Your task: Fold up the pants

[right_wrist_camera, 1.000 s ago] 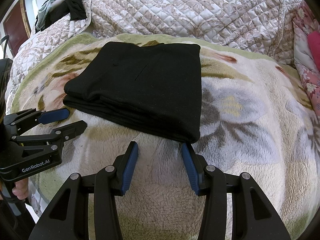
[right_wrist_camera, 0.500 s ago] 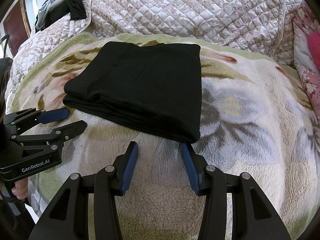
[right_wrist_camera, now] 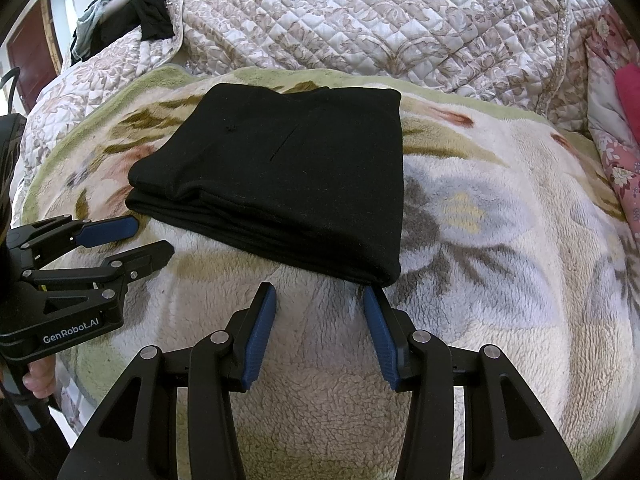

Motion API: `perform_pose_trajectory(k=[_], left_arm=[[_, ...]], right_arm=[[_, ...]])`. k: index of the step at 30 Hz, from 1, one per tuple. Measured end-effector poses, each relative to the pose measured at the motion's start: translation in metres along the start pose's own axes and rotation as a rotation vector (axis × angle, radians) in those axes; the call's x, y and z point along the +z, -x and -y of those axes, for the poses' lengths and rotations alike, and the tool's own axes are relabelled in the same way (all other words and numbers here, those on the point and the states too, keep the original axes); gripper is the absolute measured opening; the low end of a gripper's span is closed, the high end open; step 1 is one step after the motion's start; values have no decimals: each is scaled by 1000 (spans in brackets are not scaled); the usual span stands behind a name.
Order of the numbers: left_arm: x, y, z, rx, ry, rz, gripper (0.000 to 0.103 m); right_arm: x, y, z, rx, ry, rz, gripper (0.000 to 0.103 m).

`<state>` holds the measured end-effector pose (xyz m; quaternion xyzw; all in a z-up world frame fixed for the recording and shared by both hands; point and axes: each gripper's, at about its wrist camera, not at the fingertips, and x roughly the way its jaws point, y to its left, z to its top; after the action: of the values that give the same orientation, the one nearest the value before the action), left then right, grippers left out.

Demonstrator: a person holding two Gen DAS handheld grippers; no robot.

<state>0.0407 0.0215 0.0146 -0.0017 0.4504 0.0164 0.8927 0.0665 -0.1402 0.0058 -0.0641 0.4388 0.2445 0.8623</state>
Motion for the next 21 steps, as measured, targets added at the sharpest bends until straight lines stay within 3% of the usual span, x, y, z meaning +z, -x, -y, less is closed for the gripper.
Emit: perform_pose_trajectory(k=[21], left_arm=[[0, 0, 0, -2, 1, -1, 55]], right_arm=[[-3, 0, 1, -5, 25, 53, 48]])
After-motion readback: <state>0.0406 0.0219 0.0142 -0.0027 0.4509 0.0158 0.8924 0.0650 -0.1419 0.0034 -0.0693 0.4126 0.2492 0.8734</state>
